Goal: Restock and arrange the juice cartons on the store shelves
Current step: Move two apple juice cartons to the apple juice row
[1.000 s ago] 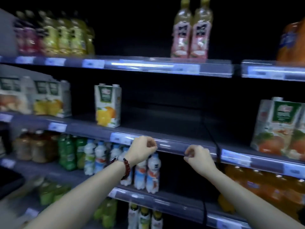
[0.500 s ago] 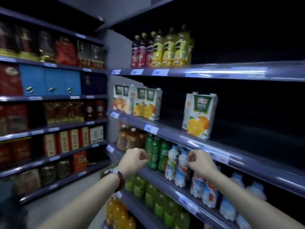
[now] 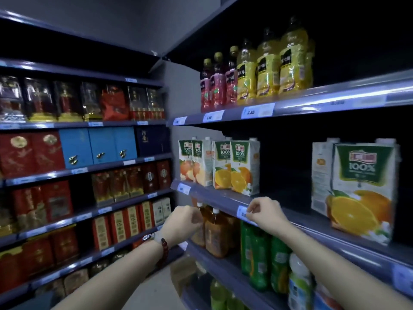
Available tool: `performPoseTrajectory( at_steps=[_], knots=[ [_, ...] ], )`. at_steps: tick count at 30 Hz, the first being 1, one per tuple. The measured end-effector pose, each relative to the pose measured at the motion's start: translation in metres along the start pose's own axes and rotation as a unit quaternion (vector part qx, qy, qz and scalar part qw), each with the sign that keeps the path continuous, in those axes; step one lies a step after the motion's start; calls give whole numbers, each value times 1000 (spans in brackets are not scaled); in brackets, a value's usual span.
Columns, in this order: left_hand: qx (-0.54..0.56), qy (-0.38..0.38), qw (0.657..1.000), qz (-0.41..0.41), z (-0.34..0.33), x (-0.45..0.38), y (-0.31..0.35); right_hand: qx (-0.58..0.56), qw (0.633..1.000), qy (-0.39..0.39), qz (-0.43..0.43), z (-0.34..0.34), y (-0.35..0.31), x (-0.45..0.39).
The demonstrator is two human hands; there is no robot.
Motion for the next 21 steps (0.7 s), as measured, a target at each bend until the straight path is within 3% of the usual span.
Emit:
performPoseTrajectory(
  at_steps=[13, 21],
  knots=[
    [18, -16, 1000, 16, -54, -82, -76, -22, 998, -7, 50, -82, -48, -82],
    [76, 51, 993, 68, -53, -149, -161, -79, 996, 31, 41, -143, -83, -130]
  ],
)
Point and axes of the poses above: each hand's wrist, its own x-axis away from the middle knuckle, its own z-axis out of the back of the hand, y = z × x, the point moved 10 cm from there along -x, towards the middle knuckle, and after that the axes turned 11 degrees about y, right-handed, at the moved point
